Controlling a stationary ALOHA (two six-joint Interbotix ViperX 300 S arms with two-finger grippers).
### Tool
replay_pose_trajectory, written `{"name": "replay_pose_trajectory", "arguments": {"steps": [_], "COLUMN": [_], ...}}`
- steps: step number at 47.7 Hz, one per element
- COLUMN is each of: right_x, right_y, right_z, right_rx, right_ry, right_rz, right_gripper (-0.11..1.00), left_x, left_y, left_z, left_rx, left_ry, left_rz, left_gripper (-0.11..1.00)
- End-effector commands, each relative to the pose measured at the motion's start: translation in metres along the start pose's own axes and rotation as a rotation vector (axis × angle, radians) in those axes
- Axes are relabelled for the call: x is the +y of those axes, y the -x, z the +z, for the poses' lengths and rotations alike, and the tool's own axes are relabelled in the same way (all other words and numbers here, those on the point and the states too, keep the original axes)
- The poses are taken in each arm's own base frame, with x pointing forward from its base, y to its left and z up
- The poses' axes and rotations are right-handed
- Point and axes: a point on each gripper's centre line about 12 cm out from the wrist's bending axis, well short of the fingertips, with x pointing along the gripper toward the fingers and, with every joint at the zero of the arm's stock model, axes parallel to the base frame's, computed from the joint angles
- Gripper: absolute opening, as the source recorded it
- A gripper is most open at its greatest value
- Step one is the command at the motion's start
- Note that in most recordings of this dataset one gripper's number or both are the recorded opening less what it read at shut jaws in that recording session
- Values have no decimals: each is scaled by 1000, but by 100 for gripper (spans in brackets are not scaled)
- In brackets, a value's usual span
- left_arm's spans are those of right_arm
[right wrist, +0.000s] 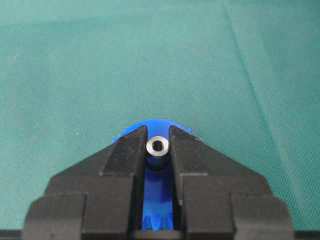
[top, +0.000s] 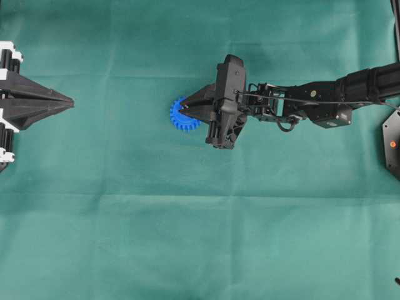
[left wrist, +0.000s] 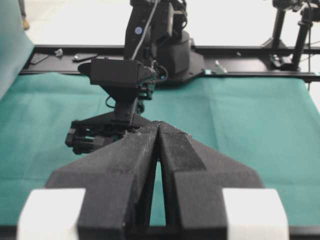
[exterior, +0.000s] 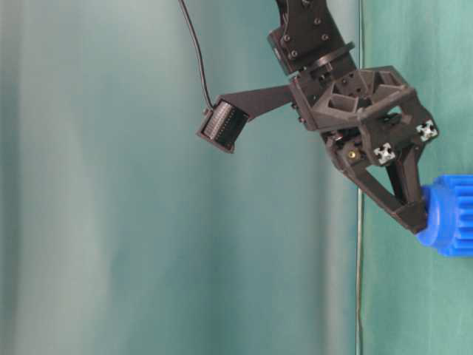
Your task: Insert the shaft placed at a random location into the center hole of the small gear at another random location.
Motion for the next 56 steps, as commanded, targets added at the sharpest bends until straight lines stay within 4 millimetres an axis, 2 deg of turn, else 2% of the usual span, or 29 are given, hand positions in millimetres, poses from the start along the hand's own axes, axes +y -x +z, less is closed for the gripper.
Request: {"name": "replay_pose_trajectory", "arguments": {"steps": [1,14,18,21,27,30,32,37,50,56], "right_x": [0,0,0,0,0,0,0,1,3,6], "right_y": [0,-1,-1,-1,1,4,7,14,29,34], "right_z": [15,14,15,17,24,28,32,41,59,60], "right_rx": [-44,-32,-34,-38,-54,-61,-66,-69,-57,-44], "right_ry": [-19,-19,-19,-19,-18,-17,-18,-17,-17,-15], "right_rz": [-1,0,0,0,1,1,2,4,13,19], "right_gripper": [13,14,17,32,71,85,83,71,72,72], "left_x": [0,0,0,0,0,0,0,0,0,0], "left_y": [-2,-2,-2,-2,-2,-2,-2,-2,-2,-2], "left_z": [3,3,3,3,2,2,2,2,2,2], "left_rx": [-6,-3,-3,-2,5,5,5,6,6,6], "left_ry": [-3,-3,-3,-3,-3,-3,-3,-3,-3,-3], "left_rz": [1,1,1,1,1,1,1,1,1,1], "left_gripper": [0,0,0,0,0,0,0,0,0,0]}}
